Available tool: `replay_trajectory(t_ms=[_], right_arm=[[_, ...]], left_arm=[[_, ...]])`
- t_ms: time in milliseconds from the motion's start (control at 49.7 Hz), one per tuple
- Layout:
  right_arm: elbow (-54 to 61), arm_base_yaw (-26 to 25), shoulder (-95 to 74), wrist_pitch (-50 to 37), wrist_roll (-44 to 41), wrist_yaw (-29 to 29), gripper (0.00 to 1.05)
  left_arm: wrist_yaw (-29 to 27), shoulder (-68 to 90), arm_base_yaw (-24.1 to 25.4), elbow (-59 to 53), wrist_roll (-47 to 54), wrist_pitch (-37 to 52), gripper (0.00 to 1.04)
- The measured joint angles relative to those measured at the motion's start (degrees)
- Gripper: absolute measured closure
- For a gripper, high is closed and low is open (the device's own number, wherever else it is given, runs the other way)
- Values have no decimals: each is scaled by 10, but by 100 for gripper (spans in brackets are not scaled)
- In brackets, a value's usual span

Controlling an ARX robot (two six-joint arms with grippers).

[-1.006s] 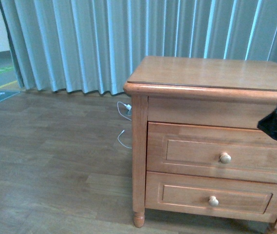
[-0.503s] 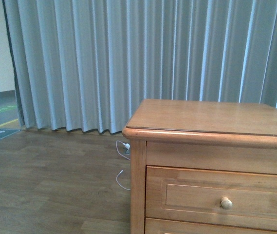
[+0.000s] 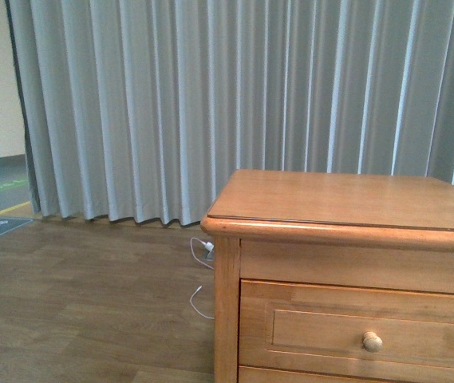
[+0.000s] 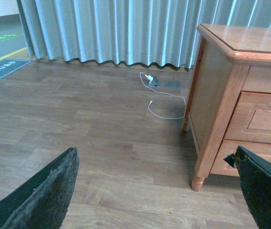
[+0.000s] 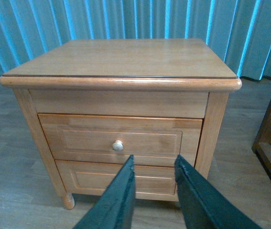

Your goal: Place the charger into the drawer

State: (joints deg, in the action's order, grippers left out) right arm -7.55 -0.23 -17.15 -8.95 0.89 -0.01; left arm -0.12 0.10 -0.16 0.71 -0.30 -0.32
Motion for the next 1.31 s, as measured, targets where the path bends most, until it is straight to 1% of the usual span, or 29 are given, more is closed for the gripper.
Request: replay_trajectory(t_ms=[141,443,523,564,785,1107,1127,1167,1308], right_arm=[[16,0,23,1,-3,0,103],[40,0,63,15,-6,0,103],[45,0,116,81,-7,0,103],[49,0,134,90,-7,0,103],[72,0,168,91,-7,-1,103],[72,1,169,91,-7,0,103],[72,1,169,91,-7,0,101],[72,1,169,91,-7,0,91],[72,1,169,91,-7,0,68]], left_arm=[[0,0,0,0,0,0,6],[0,0,0,0,0,0,6],[0,0,0,0,0,0,6],[0,0,0,0,0,0,6],[0,0,0,0,0,0,6],[0,0,0,0,0,0,6],[0,0,0,0,0,0,6],[0,0,0,0,0,0,6],[0,0,0,0,0,0,6]])
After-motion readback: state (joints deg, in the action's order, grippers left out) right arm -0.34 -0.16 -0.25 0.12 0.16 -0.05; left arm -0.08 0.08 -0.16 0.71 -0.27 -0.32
